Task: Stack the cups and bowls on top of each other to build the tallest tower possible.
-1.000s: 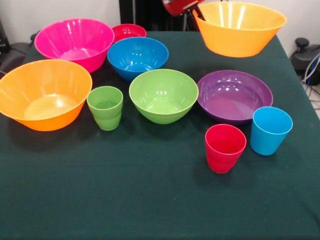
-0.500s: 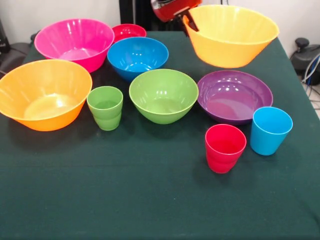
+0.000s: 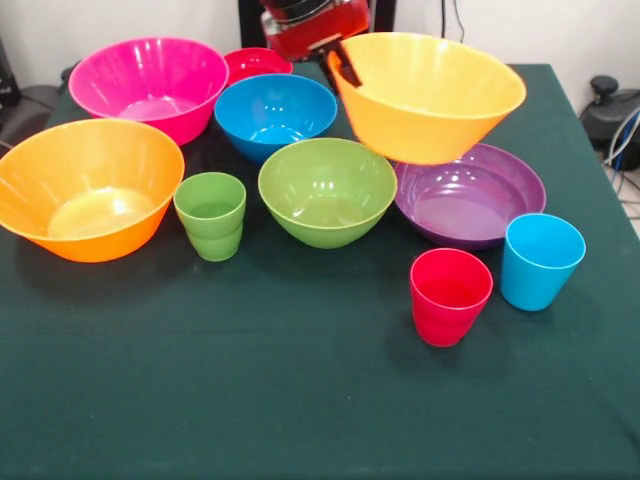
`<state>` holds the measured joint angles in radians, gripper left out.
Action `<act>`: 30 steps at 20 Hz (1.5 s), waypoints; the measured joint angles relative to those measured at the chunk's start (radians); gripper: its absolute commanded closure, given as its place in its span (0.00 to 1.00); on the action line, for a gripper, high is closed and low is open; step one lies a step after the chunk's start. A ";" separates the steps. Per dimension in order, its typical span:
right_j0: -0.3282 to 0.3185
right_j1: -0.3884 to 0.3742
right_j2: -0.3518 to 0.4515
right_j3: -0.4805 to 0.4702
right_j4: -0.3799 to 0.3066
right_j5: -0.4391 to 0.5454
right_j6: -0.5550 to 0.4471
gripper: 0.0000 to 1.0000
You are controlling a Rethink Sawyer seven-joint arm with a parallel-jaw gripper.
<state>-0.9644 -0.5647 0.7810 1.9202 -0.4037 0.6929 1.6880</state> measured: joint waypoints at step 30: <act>-0.063 0.153 0.000 -0.289 -0.155 0.273 -0.113 1.00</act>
<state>-1.0277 -0.4115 0.7810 1.6312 -0.5582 0.9659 1.5748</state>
